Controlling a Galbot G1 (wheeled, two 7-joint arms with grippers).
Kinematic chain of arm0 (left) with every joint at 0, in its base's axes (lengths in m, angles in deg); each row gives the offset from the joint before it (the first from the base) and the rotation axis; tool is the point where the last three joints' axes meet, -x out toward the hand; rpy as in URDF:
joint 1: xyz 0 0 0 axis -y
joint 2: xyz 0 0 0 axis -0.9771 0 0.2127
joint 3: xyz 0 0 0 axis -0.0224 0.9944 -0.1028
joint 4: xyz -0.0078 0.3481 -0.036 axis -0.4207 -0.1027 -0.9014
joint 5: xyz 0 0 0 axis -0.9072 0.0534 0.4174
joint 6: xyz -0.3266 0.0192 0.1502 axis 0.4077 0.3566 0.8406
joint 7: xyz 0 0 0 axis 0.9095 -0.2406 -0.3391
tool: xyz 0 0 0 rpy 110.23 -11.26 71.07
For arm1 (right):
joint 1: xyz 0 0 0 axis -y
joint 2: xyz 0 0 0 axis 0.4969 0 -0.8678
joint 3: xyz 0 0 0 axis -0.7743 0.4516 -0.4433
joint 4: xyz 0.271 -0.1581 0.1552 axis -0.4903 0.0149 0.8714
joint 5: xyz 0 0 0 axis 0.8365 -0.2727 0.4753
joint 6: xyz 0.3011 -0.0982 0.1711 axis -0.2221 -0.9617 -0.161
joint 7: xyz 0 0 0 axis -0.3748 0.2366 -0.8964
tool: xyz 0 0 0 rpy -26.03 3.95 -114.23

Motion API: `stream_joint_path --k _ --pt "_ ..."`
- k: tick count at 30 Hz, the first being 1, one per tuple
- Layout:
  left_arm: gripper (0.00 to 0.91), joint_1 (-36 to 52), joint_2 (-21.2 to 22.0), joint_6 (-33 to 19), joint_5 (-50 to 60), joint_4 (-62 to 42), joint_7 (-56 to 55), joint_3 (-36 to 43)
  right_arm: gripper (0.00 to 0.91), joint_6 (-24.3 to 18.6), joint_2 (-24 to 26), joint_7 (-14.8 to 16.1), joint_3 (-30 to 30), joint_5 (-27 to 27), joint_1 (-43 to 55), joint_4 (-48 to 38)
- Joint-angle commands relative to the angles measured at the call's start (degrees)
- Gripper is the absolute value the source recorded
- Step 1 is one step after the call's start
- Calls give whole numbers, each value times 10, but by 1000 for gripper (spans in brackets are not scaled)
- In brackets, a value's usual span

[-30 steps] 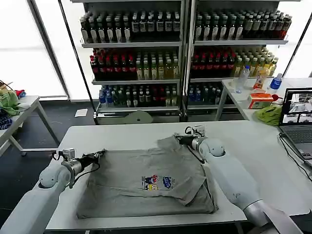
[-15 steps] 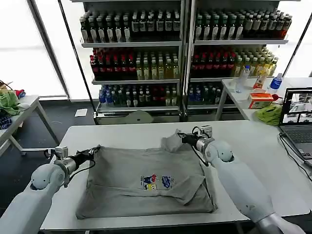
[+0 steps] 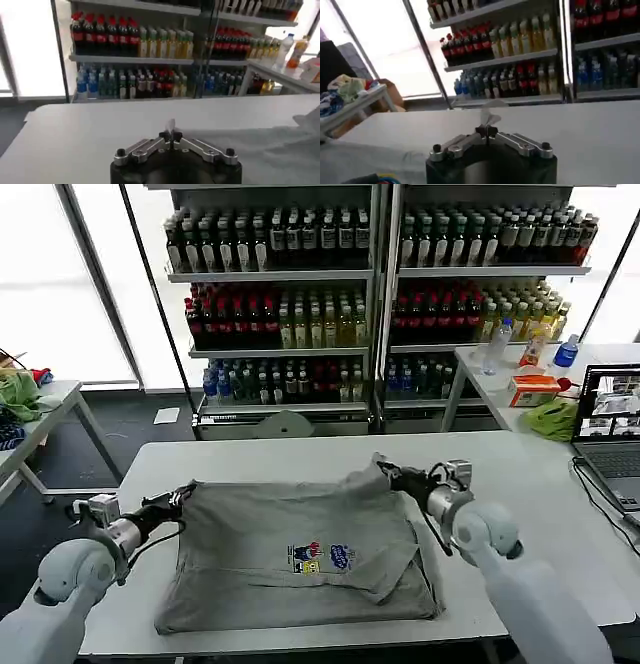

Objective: Fold and organize the clothes.

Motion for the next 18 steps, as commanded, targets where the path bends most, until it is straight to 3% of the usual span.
stream_joint_path --k 1,5,14,18 --pt "10 -125 3 9 -3 121 -24 -78 0 -1 54 -17 -100 43 -173 142" --pt "10 -170 1 13 -4 151 -28 -105 0 -1 60 -17 -140 48 -234 173" --pt "10 -275 9 32 0 210 -27 -149 0 -1 63 -33 -172 41 -336 198" --pt "10 -312 20 30 15 218 -19 -142 0 -2 63 -28 -162 7 -370 201"
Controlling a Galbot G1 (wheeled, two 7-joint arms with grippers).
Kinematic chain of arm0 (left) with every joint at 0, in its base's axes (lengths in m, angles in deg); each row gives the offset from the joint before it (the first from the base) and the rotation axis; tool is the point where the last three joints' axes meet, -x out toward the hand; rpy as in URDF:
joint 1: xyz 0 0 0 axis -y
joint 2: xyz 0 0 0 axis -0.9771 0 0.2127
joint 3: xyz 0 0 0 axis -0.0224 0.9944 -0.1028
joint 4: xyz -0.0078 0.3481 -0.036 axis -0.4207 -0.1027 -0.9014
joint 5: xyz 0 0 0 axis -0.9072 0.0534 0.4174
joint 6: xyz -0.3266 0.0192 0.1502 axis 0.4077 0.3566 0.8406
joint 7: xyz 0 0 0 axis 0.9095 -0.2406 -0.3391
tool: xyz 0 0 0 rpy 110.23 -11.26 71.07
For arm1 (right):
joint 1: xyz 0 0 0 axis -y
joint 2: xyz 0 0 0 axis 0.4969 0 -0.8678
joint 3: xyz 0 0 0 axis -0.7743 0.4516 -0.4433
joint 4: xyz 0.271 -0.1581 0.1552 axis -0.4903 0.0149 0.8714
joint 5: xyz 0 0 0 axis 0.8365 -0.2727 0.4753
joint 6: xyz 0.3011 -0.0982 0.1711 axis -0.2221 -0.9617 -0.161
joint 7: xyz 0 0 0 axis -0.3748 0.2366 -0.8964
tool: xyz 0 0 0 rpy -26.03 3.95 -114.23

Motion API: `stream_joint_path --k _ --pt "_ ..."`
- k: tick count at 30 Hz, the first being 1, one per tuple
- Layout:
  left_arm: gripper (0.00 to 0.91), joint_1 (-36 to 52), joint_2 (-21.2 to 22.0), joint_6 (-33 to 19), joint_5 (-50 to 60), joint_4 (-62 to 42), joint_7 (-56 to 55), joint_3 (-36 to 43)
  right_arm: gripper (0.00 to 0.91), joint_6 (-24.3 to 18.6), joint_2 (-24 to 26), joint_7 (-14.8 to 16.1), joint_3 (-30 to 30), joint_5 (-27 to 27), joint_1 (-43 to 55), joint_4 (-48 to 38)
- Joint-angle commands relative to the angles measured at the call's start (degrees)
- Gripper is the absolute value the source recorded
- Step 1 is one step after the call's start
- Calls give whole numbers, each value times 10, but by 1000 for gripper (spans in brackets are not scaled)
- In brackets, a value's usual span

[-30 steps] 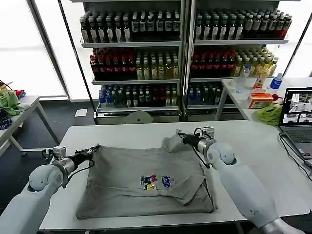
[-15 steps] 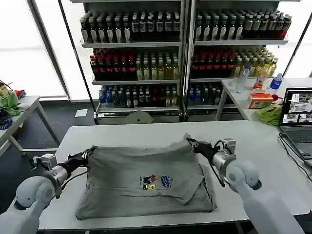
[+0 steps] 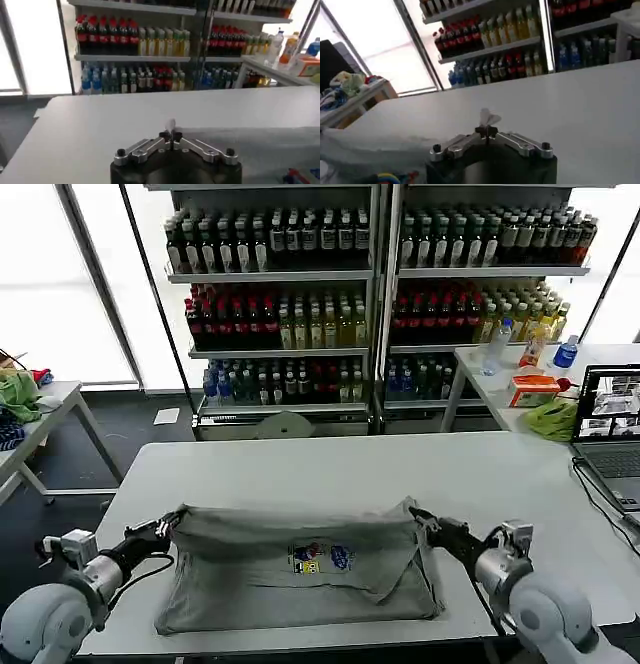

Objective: Fold and organize the clothes.

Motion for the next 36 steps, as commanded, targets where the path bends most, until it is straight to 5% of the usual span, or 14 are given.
stream_joint_path --k 1,5,6,7,8,9,20,24,25,28,31,36 --pt "10 -139 13 6 23 67 3 -32 0 0 9 -6 -29 -25 -122 44" --pt "10 -176 26 3 47 77 6 -17 0 0 -1 -6 -15 -47 -136 45" --pt "10 -181 28 3 51 78 6 -17 111 0 -2 -6 -14 -52 -136 45" --pt "151 -182 29 4 54 78 5 -17 907 0 -4 -7 -14 -58 -135 46" --pt "756 -183 30 6 58 77 4 -19 907 0 -7 -8 -14 -69 -134 45" --pt "907 -183 30 7 60 76 2 -21 907 0 -6 -7 -15 -76 -134 46" --pt "907 -185 38 9 78 97 0 -66 907 -37 -10 0 -70 -93 -121 64" --pt "907 -181 49 -8 66 106 -11 -100 907 -118 -13 25 -83 -169 -122 68" --pt "907 -182 55 -20 66 106 -20 -98 907 -199 -16 38 -83 -206 -123 63" --pt "907 -194 86 -71 74 98 -42 -74 907 -280 -27 59 -87 -248 -123 51" --pt "907 -195 134 -104 111 84 -57 -56 907 -335 -38 66 -91 -264 -121 43" --pt "907 -195 224 -149 165 67 -69 -26 907 -363 -36 83 -97 -276 -125 36"
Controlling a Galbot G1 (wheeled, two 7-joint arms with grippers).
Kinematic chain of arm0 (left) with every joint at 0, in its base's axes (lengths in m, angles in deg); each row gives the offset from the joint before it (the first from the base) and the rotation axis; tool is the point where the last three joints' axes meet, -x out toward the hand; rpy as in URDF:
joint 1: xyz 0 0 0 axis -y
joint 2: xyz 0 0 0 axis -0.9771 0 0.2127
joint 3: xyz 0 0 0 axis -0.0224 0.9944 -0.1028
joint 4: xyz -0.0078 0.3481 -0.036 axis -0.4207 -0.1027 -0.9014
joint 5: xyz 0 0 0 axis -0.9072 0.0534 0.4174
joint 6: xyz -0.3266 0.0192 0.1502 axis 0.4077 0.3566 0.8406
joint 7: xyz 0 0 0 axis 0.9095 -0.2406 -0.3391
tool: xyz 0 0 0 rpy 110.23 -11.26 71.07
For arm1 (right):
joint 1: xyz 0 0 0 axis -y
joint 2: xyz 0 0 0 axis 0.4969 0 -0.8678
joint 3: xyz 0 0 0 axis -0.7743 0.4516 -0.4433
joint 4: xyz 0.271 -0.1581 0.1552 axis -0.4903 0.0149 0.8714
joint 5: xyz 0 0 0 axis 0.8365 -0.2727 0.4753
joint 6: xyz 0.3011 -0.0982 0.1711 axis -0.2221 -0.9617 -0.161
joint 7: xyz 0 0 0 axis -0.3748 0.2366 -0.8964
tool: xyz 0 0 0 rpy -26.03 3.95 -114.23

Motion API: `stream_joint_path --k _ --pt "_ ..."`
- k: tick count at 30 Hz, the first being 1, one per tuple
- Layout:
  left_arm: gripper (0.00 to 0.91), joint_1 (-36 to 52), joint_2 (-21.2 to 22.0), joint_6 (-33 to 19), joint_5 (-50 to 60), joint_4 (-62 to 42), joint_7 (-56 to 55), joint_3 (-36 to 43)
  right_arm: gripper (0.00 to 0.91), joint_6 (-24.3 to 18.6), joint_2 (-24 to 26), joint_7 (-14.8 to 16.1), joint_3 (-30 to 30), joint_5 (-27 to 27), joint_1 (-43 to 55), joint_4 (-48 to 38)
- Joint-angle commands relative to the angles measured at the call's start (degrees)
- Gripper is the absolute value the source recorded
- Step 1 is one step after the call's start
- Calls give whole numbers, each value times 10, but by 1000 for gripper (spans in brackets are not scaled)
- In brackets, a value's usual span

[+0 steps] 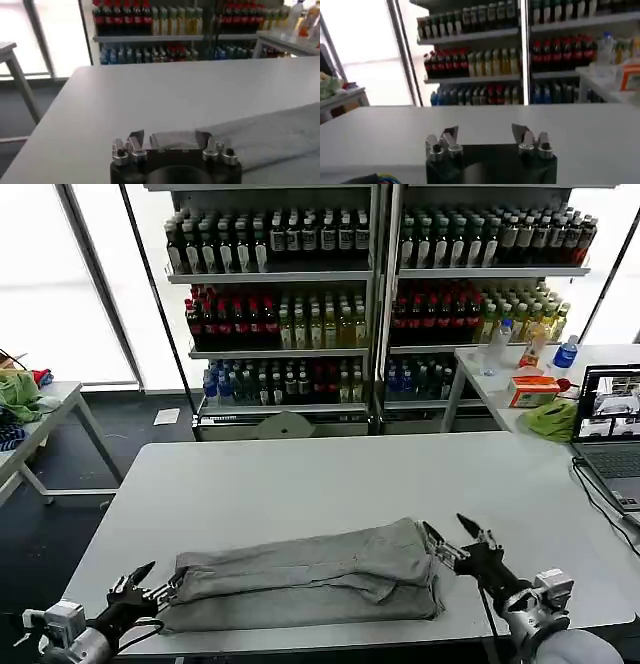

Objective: Fold and organize the clothes.

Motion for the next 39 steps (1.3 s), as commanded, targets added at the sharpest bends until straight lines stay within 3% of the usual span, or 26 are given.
stream_joint_path --k 1,8,10,11,14,16,17,24,39 --pt "907 -13 149 -112 93 -23 -38 41 907 -152 -4 39 -15 -76 -5 -20" --pt "907 -15 185 -131 96 -39 -44 71 907 -145 9 42 -14 -49 1 -43" --pt "756 -12 186 -127 83 -39 -39 71 907 -141 9 41 -12 -40 4 -44" --pt "605 -8 185 -126 83 -43 -36 71 907 -140 8 40 -11 -34 7 -45" --pt "322 2 185 -121 76 -59 -35 75 907 -131 10 38 -11 -15 11 -43" --pt "232 8 185 -112 61 -65 -36 79 907 -131 11 39 -12 -14 13 -43" --pt "131 11 186 -110 61 -69 -36 83 907 -131 12 39 -12 -14 13 -43" --pt "0 18 189 -103 26 -95 -35 84 907 -117 11 35 -15 20 7 -26" --pt "0 32 197 -111 13 -93 -22 93 907 -101 7 29 -13 26 15 -13"
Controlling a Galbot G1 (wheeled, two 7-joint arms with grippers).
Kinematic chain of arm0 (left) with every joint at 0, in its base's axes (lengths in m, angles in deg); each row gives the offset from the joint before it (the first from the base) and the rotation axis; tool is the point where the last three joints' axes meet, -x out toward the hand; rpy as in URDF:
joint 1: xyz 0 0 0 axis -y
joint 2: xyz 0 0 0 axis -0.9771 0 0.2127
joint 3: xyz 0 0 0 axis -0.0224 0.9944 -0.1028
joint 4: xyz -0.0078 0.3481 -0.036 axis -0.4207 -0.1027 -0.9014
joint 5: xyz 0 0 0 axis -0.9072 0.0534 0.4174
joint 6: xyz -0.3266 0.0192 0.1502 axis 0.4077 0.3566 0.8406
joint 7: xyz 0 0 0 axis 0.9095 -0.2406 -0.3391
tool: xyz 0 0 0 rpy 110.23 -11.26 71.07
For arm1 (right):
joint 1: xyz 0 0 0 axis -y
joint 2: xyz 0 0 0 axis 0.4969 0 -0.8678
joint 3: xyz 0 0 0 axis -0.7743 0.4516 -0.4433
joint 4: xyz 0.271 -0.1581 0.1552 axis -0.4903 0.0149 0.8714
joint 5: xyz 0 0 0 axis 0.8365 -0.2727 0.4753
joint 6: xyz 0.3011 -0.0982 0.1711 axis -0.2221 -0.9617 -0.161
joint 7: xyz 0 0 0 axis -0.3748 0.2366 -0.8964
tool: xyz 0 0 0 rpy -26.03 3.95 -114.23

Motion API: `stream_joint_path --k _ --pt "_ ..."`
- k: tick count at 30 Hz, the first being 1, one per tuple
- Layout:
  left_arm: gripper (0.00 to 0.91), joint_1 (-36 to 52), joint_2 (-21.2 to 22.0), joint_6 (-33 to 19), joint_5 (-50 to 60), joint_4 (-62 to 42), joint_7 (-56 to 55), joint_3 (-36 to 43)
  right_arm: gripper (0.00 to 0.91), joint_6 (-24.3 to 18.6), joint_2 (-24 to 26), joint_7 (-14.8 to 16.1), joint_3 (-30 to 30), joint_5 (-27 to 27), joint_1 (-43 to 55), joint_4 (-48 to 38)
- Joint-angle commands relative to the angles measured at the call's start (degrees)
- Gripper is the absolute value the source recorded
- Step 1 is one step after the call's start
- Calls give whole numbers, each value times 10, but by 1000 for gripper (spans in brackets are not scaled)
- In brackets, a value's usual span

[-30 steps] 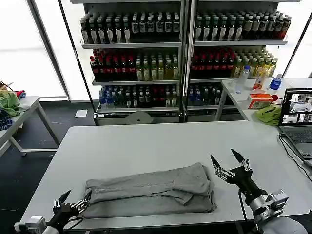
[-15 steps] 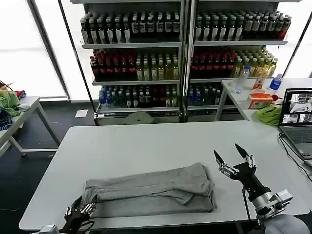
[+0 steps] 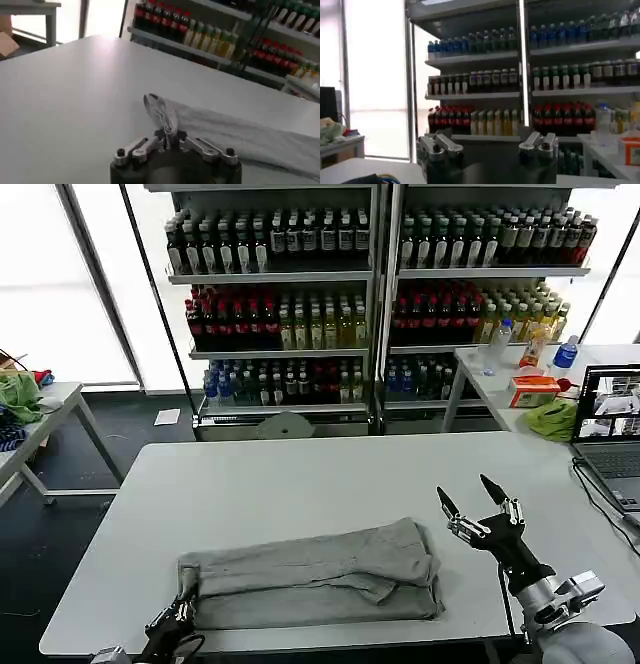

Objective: Fold and organize the clothes.

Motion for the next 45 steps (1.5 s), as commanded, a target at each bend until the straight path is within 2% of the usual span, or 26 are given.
stream_joint_path --k 1,6,9,16,21,28,34,37,39,41,43,45 --pt "0 9 6 -4 -16 -7 5 2 907 2 1 -1 -1 11 0 2" --pt "0 19 -3 -3 -26 6 6 -39 907 3 1 -1 -1 12 -1 2" --pt "0 28 -18 2 -32 4 17 -94 907 3 2 -1 -1 12 2 0" --pt "0 35 -85 17 -14 -35 70 -260 907 3 10 -2 1 15 11 -6" --pt "0 45 -132 32 21 -78 113 -347 907 3 13 -3 8 15 20 -9" --pt "0 47 -158 56 19 -54 138 -382 907 5 14 -4 12 15 27 -7" --pt "0 38 -157 63 17 37 125 -341 907 3 17 -4 6 17 16 0" --pt "0 34 -152 76 14 92 100 -274 907 3 17 -4 5 17 13 4" --pt "0 42 -151 88 14 121 75 -199 907 3 15 -4 5 16 11 6" --pt "0 54 -152 91 16 136 50 -158 907 3 14 -4 5 16 10 8" --pt "0 67 -159 103 10 149 37 -69 907 3 12 -4 2 16 6 10" --pt "0 82 -163 111 -3 152 17 -17 907 3 12 -4 -1 15 1 13"
